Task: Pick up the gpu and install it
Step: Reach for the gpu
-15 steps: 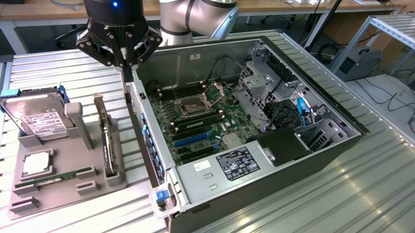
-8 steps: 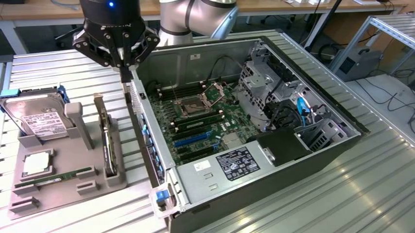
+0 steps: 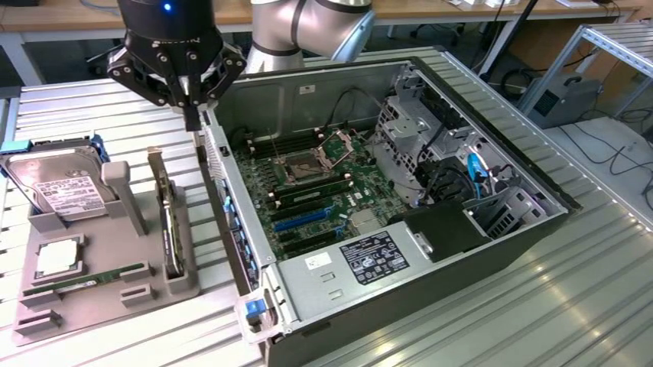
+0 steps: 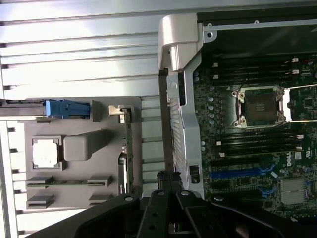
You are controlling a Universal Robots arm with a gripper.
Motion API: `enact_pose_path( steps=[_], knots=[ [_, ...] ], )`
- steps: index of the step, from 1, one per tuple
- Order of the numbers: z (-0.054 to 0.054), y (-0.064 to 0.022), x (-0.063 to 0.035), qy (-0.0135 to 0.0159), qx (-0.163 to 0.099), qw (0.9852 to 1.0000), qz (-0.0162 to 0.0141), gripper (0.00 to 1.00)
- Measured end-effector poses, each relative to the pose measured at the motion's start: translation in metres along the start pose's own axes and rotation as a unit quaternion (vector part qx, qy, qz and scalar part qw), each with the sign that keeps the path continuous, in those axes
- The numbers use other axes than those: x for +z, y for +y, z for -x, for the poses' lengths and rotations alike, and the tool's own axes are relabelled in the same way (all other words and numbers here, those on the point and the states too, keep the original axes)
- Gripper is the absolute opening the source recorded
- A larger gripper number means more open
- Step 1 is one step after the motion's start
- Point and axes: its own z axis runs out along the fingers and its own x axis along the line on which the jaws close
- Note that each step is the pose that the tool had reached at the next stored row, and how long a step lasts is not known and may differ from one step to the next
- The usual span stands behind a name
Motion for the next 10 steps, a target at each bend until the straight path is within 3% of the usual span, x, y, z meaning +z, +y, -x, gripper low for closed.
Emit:
enact_pose_path(
  steps=[10],
  knots=[
    [-0.0073,-0.0005,-0.0001,0.0,0.0,1.0,0.0,0.11]
  ],
)
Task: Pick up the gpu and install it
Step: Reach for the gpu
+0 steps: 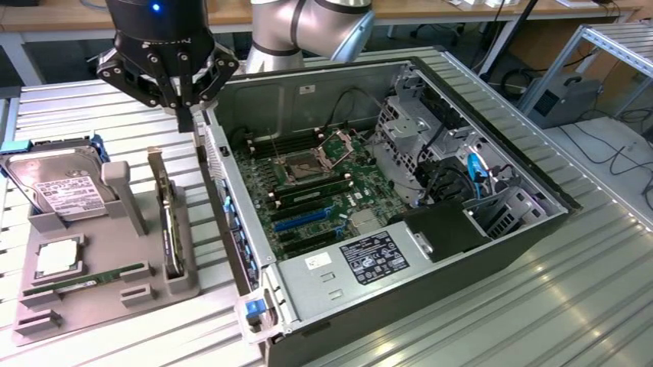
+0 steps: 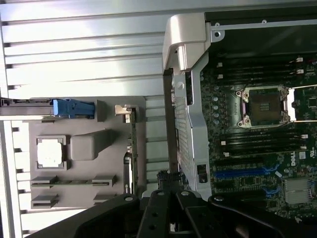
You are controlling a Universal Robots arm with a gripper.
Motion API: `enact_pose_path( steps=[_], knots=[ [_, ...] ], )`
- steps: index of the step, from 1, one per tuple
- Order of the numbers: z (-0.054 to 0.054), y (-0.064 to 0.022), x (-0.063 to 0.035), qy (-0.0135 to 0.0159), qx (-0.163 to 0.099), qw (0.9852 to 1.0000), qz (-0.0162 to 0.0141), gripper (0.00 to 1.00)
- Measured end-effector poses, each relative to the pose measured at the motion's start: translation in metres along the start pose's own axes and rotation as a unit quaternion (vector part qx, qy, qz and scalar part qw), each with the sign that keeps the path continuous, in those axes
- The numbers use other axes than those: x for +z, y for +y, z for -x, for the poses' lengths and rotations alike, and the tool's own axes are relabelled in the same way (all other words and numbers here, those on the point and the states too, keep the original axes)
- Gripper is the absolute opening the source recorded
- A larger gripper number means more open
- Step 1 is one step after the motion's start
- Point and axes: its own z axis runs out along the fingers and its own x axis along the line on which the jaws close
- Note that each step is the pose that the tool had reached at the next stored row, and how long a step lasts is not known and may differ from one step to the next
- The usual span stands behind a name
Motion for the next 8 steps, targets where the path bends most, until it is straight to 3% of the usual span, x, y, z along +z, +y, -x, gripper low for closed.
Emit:
enact_pose_path(
  steps=[8],
  knots=[
    [-0.0053,-0.0004,-0.0001,0.0,0.0,1.0,0.0,0.11]
  ],
)
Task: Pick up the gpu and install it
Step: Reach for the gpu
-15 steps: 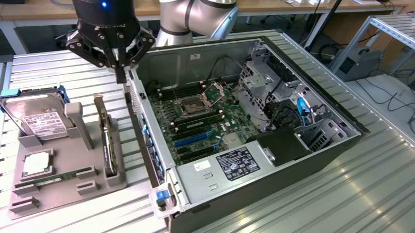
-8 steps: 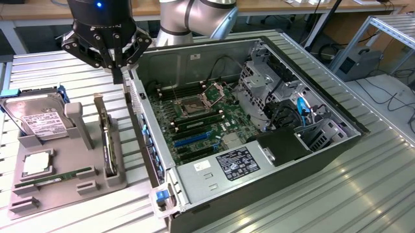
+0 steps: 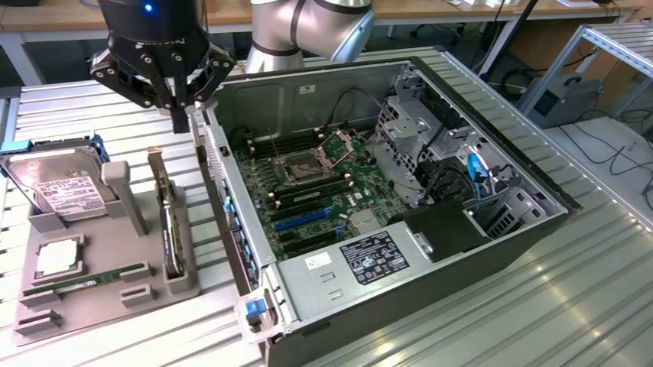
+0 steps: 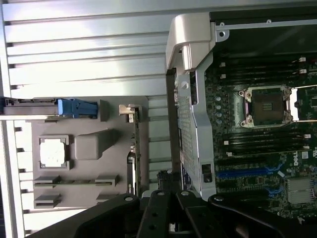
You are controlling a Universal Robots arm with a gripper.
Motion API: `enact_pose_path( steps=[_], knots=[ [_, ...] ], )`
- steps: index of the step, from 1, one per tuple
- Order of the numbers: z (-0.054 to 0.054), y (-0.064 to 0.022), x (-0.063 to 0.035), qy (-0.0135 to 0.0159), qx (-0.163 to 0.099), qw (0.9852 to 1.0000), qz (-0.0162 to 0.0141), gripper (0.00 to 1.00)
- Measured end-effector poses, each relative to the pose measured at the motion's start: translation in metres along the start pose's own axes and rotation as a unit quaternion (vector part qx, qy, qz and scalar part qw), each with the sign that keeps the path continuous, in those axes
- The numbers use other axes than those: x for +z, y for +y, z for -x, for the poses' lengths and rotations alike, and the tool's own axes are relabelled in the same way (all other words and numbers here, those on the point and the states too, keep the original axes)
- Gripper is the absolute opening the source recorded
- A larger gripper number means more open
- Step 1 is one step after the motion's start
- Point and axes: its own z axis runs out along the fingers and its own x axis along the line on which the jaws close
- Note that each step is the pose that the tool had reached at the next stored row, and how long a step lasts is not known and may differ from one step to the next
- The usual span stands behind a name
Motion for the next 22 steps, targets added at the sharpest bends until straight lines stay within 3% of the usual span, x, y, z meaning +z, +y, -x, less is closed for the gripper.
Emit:
enact_pose_path(
  steps=[22],
  knots=[
    [-0.02,-0.0015,-0.0003,0.0,0.0,1.0,0.0,0.11]
  ],
)
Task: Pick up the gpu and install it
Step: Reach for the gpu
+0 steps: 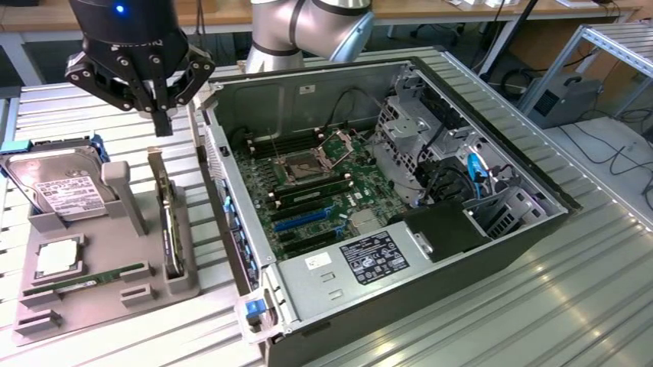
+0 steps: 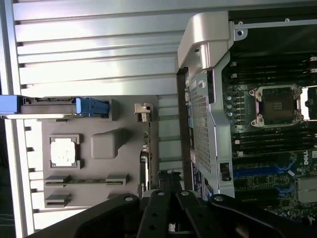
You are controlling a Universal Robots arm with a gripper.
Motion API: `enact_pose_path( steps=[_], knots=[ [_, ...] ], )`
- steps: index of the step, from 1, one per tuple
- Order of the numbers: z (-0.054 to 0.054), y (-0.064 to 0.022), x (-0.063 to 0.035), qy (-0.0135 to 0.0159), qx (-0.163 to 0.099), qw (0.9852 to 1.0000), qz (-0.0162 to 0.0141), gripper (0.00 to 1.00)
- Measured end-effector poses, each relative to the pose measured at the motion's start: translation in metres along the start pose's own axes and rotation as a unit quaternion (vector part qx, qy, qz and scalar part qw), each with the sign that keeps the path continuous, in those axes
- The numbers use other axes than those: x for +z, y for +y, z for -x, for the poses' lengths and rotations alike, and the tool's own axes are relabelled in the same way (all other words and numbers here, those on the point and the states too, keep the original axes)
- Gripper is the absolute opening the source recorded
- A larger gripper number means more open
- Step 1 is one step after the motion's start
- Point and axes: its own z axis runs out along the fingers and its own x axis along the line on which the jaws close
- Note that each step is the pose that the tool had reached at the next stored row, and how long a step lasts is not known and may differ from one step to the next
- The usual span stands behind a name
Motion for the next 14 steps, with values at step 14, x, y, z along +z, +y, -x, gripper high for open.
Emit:
enact_pose_path(
  steps=[14],
  knots=[
    [-0.0082,-0.0018,-0.0002,0.0,0.0,1.0,0.0,0.11]
  ],
)
